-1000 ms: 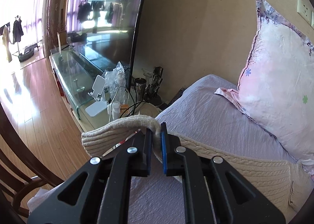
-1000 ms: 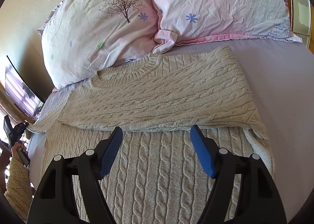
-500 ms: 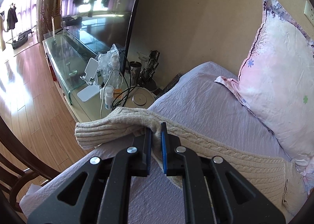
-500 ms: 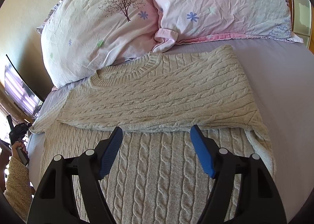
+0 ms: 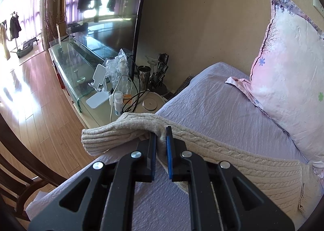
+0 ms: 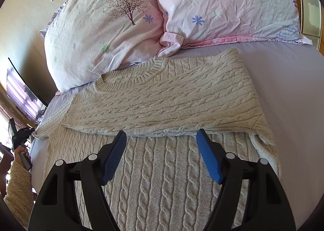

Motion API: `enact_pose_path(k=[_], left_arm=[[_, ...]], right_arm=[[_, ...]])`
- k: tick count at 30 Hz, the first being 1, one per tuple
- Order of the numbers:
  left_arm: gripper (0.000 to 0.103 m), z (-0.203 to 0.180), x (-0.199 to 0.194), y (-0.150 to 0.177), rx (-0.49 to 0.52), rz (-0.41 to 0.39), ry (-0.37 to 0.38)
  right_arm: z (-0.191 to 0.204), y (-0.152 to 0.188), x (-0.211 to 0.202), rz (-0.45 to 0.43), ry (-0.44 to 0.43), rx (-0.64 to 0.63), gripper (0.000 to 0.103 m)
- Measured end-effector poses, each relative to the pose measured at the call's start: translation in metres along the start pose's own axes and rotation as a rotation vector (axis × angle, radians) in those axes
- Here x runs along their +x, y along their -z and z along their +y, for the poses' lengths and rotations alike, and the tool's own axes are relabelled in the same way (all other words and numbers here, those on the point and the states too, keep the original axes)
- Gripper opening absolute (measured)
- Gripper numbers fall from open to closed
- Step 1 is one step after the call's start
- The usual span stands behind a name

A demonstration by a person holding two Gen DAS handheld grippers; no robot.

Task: Fold small clothes
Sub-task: 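Fold the held sleeve across the sweater body and release it with the left gripper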

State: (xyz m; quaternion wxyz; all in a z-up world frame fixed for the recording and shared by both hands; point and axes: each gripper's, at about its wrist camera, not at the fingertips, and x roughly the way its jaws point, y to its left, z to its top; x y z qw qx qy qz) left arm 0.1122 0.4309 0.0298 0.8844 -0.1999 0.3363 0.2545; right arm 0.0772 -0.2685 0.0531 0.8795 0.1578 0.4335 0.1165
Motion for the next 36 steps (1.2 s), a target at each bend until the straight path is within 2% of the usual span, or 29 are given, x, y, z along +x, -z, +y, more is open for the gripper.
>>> enact_pose_path(k=[3,11,15,20,26,29,36], left_arm=[[0.008,-0.005,-0.005,0.001,0.023,-0.025,-0.014],[0.008,-0.045,-0.043,0.0,0.085,-0.128,0.068],[0.008,-0.091,-0.07,0.004,0.173,-0.17,0.133],[0.008,-0.171,-0.103,0.022,0.297,-0.19,0.229],[0.008,-0.28,-0.129,0.069,0.457,-0.14,0.35],[0.008,-0.331,-0.138,0.104,0.536,-0.1,0.428],[0.008,-0.407,-0.145,0.166,0.637,-0.012,0.552]], right_arm=[[-0.006,-0.001,-0.005,-0.009,-0.002,0.011,0.073],[-0.024,-0.001,-0.02,-0.042,-0.003,0.039,0.073],[-0.037,0.002,-0.023,-0.051,-0.007,0.067,0.073],[-0.059,0.009,-0.029,-0.063,-0.014,0.113,0.073],[-0.085,0.013,-0.043,-0.091,-0.011,0.161,0.073],[-0.1,0.014,-0.052,-0.109,-0.014,0.189,0.073],[-0.139,0.019,-0.075,-0.16,0.012,0.246,0.073]])
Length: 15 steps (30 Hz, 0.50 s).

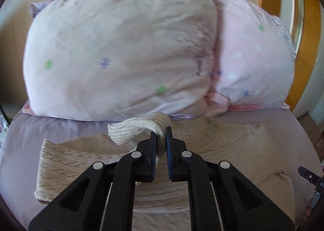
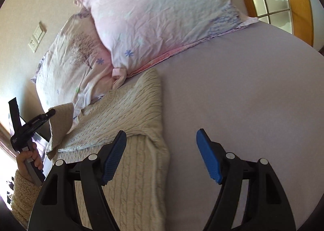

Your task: Fold small clothes

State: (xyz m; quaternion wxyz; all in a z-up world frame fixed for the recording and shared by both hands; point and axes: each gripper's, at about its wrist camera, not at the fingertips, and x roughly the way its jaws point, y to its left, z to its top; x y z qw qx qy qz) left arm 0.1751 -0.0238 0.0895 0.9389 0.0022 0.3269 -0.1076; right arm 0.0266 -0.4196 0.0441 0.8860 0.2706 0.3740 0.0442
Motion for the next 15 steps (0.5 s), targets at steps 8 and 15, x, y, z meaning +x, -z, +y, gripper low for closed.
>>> enact_pose_path(k=[8,15], left_arm=[[0.008,-0.059,0.023,0.001,0.037,0.039,0.082],[0.069,-0.14,0.046,0.017,0.181,0.128,0.262]], right_arm=[[-0.031,-0.001,-0.004,-0.027,-0.014,0.079,0.073],[-0.028,0.0,-0.001,-0.015,-0.031,0.082,0.073]])
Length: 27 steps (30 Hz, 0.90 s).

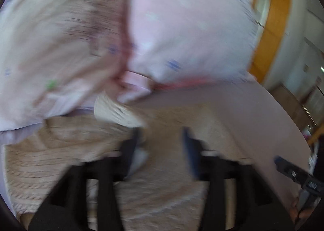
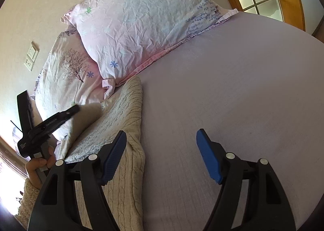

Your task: Fold small clothes

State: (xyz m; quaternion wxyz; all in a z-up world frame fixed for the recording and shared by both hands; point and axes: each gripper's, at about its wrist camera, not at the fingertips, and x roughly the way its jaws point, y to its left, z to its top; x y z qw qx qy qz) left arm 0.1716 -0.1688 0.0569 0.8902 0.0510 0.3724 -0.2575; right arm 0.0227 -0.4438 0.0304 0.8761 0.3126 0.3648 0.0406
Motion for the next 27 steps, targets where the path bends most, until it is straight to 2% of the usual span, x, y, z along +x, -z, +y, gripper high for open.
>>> enact_pose_path(k=[3,5,6,9,11,12,14,18,19,20,21,24,27], left_arm=[[0.077,-0.018,-0.016,0.008,0.073,-0.047,0.119],[0.086,-0.01,-0.043,0.011,0.072,-0.095,0.155],[0.087,-0.001,-0.061,0.014,0.067,-0.123,0.15],[0.089,0.021,-0.1,0.027,0.088,-0.176,0.058],[0.09,0.04,-0.121,0.043,0.102,-0.173,-0.038],[0.091,0.051,-0.129,0.051,0.098,-0.161,-0.074],[0.091,0.077,-0.146,0.072,0.063,-0.128,-0.132],[0.091,0.131,-0.184,0.12,-0.061,-0.098,-0.212],[0.091,0.146,-0.196,0.133,-0.099,-0.096,-0.231],[0.091,0.156,-0.205,0.143,-0.128,-0.097,-0.242],[0.091,0.166,-0.214,0.153,-0.158,-0.098,-0.248],[0.09,0.192,-0.241,0.183,-0.255,-0.117,-0.215],[0.09,0.208,-0.263,0.212,-0.321,-0.138,-0.145]], right_arm=[[0.011,-0.004,-0.004,-0.005,-0.01,-0.027,0.073],[0.023,-0.009,-0.005,-0.007,-0.035,-0.052,0.073],[0.033,-0.013,-0.003,-0.001,-0.057,-0.068,0.073],[0.061,-0.024,0.012,0.048,-0.115,-0.097,0.071],[0.077,-0.03,0.03,0.085,-0.108,-0.112,0.059],[0.086,-0.034,0.043,0.107,-0.075,-0.124,0.056],[0.097,-0.041,0.071,0.156,-0.024,-0.12,0.049],[0.099,-0.042,0.114,0.25,0.018,-0.062,0.045],[0.101,-0.041,0.122,0.263,0.027,-0.06,0.038],[0.102,-0.038,0.128,0.275,0.036,-0.065,0.018],[0.106,-0.033,0.133,0.282,0.042,-0.078,0.01],[0.102,-0.027,0.117,0.207,0.07,-0.041,0.009],[0.096,-0.023,0.092,0.173,0.071,-0.019,0.009]])
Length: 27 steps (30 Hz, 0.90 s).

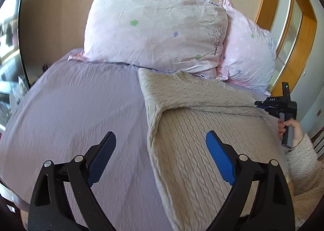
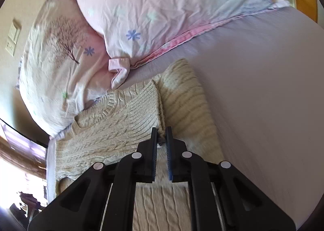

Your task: Fold small clothes

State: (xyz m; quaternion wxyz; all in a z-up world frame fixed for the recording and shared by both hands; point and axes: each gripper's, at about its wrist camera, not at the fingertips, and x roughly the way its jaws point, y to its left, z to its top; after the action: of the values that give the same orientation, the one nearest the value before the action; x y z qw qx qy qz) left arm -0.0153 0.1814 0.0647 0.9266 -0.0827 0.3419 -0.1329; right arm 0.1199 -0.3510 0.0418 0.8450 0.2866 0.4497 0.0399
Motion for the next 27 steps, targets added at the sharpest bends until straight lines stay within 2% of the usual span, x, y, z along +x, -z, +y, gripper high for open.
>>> enact_pose_path(k=[1,3,4,5,9,11,14,17,18,21,22,24,25,26,27], left_arm=[[0.089,0.006,-0.007,0.007,-0.007,0.004,0.025],[0.089,0.013,-0.018,0.021,-0.004,0.017,0.053],[0.089,0.015,-0.023,0.031,-0.002,0.028,0.075],[0.089,0.016,-0.028,0.04,-0.003,0.038,0.097],[0.086,0.013,-0.033,0.078,-0.001,0.112,0.178],[0.078,0.011,-0.032,0.101,0.007,0.158,0.199],[0.071,0.007,-0.024,0.125,-0.01,0.213,0.25],[0.066,0.007,-0.014,0.14,-0.037,0.24,0.291],[0.065,0.007,-0.011,0.143,-0.041,0.249,0.294],[0.065,0.008,-0.003,0.149,-0.074,0.244,0.319],[0.061,0.008,-0.001,0.149,-0.086,0.242,0.323],[0.051,0.006,0.004,0.15,-0.111,0.242,0.345],[0.042,0.005,0.007,0.15,-0.122,0.243,0.356],[0.028,0.003,0.009,0.151,-0.128,0.247,0.356],[0.019,0.002,0.011,0.151,-0.137,0.254,0.36]], right_arm=[[0.0,0.006,-0.013,-0.007,-0.021,-0.015,0.01],[0.001,0.027,-0.049,-0.004,-0.128,-0.07,0.03],[0.001,0.035,-0.063,-0.005,-0.165,-0.092,0.056],[-0.002,0.053,-0.09,-0.012,-0.231,-0.134,0.072],[-0.018,0.111,-0.153,0.019,-0.381,-0.278,0.074],[-0.032,0.139,-0.17,0.055,-0.415,-0.305,0.076],[-0.065,0.175,-0.174,0.164,-0.395,-0.232,0.076],[-0.089,0.191,-0.157,0.218,-0.351,-0.139,0.076],[-0.097,0.193,-0.149,0.233,-0.365,-0.099,0.076],[-0.107,0.196,-0.129,0.249,-0.441,-0.027,0.076],[-0.107,0.196,-0.12,0.256,-0.465,-0.015,0.075],[-0.105,0.195,-0.104,0.267,-0.515,-0.005,0.066],[-0.101,0.191,-0.092,0.274,-0.535,-0.004,0.044],[-0.098,0.191,-0.088,0.281,-0.562,-0.012,0.014],[-0.091,0.193,-0.088,0.276,-0.593,-0.042,0.008]])
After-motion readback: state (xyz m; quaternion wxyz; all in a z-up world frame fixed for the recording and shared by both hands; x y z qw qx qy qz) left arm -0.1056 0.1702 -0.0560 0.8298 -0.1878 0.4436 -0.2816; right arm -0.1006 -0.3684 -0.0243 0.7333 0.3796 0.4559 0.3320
